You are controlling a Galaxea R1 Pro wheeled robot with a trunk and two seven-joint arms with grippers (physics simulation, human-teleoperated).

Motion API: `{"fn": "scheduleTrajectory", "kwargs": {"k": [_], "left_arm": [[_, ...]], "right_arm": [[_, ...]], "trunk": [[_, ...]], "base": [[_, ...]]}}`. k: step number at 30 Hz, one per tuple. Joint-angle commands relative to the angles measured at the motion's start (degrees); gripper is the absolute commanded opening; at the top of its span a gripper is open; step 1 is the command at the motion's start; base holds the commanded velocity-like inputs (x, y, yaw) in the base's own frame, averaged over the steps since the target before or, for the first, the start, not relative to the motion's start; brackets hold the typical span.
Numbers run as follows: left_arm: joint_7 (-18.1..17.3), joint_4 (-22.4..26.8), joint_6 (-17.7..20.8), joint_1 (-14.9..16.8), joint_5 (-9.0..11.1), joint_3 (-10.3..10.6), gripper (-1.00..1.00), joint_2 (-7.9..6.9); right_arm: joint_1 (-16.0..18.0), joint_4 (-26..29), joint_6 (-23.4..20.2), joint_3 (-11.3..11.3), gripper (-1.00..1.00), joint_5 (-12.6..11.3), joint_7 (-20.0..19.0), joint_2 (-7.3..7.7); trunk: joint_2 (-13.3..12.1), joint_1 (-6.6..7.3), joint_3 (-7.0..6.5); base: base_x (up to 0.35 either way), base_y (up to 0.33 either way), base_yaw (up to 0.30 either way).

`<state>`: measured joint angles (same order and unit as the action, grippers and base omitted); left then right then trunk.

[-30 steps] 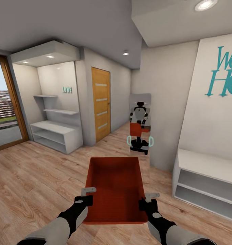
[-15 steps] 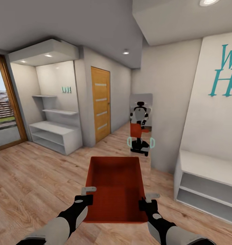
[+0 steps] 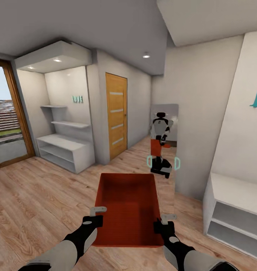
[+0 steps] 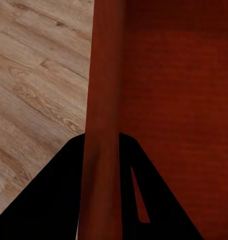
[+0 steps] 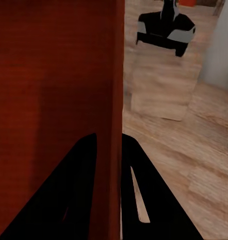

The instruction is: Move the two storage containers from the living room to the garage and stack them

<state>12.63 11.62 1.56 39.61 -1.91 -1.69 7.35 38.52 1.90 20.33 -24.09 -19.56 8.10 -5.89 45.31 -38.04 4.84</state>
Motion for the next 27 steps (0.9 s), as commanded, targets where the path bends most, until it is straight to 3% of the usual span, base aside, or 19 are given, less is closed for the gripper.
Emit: {"fn": "scheduleTrajectory", "kwargs": {"k": [1, 5, 9, 10, 27], "left_arm": [[0.45, -0.11, 0.22, 0.03, 0.14, -0.50, -1.00, -0.31], [0.43, -0.11, 0.23, 0.03, 0.24, -0.37, -1.00, -0.32], [0.41, -0.11, 0.25, 0.03, 0.42, 0.00, -1.00, -0.32], [1.34, -0.11, 0.24, 0.03, 0.42, -1.92, -1.00, -0.32], [1.34, -0.11, 0.20, 0.03, 0.42, -1.92, -1.00, -0.32]], "right_arm": [[0.06, 0.21, 0.51, -0.16, -1.00, -0.03, 0.11, -0.01], [0.05, 0.21, 0.50, -4.29, -1.00, -4.25, 0.09, 0.00], [0.05, 0.20, 0.50, -9.92, -1.00, -10.01, 0.10, 0.00], [0.05, 0.21, 0.50, 11.71, -1.00, 12.53, 0.12, -0.02], [0.06, 0.21, 0.50, 11.70, -1.00, 12.53, 0.13, -0.04]], "trunk": [[0.07, -0.05, 0.09], [0.07, -0.05, 0.09], [0.07, -0.05, 0.09], [0.07, -0.05, 0.09], [0.07, -0.05, 0.09]], "base": [[0.321, 0.000, 0.270], [0.322, 0.000, 0.278], [0.322, 0.000, 0.284], [0.322, 0.000, 0.285], [0.322, 0.000, 0.285]]}}
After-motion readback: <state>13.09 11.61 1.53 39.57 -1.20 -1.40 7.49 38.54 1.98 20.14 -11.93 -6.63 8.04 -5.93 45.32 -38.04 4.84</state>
